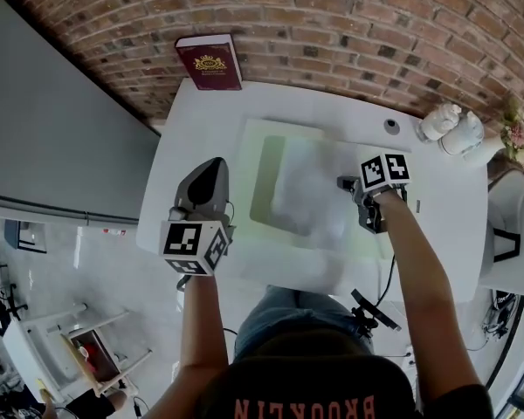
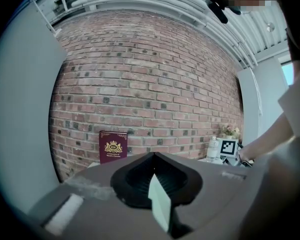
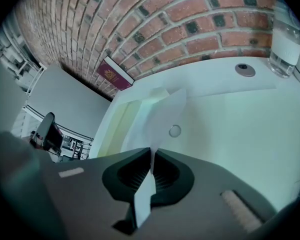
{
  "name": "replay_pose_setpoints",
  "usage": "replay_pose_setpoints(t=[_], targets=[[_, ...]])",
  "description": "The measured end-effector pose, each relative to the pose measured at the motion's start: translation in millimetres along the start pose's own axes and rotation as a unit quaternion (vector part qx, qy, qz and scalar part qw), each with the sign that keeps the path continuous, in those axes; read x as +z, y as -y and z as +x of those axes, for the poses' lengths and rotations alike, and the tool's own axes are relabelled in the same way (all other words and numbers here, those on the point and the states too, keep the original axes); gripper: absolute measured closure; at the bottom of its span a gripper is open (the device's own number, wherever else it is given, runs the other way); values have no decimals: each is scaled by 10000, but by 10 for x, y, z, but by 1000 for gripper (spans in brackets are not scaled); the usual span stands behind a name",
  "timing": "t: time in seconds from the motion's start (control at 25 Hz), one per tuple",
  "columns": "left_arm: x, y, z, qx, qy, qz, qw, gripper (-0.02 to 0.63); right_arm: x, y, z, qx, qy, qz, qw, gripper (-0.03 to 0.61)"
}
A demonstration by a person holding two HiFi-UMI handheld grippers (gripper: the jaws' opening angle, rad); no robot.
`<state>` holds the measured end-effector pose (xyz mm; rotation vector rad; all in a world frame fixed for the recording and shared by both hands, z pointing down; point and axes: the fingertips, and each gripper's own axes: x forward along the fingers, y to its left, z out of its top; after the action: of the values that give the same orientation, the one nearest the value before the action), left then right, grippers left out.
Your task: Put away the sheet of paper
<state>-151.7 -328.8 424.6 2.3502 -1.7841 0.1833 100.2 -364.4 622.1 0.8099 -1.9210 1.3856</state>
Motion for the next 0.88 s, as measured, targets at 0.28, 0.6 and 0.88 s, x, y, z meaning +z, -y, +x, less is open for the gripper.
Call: replay_pose_setpoints(t=[0.28,0.6,0.88], targets=[[-65,-176,-31,0,-96,35,9999,617,35,-157,217,83,-12,112,9999,575],[-186,-376,-122,99,-134,-34,9999,617,97,-329,432,133,24,226,9997,575],[-246,-562,-205,200,-136,-137,9996,617,157,-466,598,162,92,369,9991,575]])
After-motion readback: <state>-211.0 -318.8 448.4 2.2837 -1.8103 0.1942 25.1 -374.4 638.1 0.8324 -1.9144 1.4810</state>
